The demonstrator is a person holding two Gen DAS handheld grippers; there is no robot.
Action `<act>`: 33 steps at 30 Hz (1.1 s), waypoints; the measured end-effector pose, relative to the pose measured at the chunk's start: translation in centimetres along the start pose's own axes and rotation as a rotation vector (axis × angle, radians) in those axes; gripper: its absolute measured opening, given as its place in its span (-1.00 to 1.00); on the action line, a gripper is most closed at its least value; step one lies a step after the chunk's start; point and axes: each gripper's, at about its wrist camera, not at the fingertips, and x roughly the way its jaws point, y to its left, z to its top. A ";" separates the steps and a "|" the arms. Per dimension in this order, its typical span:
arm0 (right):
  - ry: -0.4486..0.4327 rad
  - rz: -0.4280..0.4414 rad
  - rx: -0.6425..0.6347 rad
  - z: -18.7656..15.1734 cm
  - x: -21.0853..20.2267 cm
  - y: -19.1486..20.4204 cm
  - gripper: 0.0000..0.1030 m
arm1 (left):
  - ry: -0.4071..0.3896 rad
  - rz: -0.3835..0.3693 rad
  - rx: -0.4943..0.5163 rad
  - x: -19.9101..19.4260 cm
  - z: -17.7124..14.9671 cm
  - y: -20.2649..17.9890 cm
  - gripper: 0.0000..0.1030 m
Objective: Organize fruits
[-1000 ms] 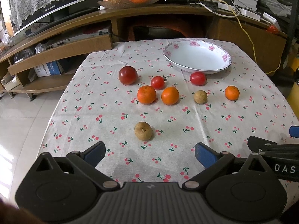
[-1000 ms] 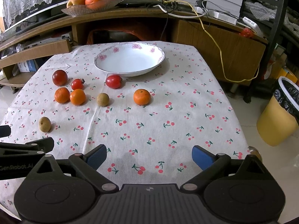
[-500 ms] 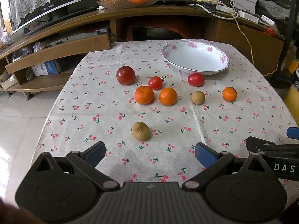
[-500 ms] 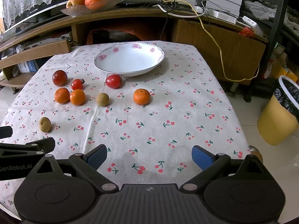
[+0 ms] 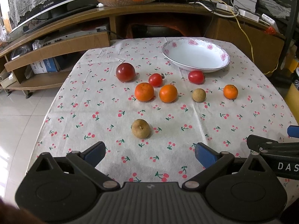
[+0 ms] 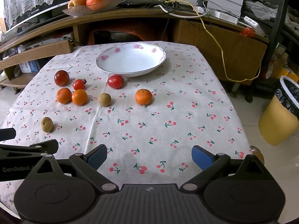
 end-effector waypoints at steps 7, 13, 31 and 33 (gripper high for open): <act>0.004 0.003 0.000 -0.1 0.0 0.1 0.85 | -0.005 0.006 0.007 0.0 -0.1 -0.1 1.00; 0.010 0.009 0.002 -0.1 0.2 0.0 0.85 | -0.009 0.009 0.016 0.1 -0.1 -0.2 1.00; 0.034 0.078 -0.036 0.8 0.7 -0.4 0.69 | -0.096 0.026 0.158 0.5 -0.1 0.8 0.91; 0.042 0.095 -0.031 1.0 0.9 -0.8 0.69 | -0.095 0.027 0.159 1.0 0.1 0.8 0.79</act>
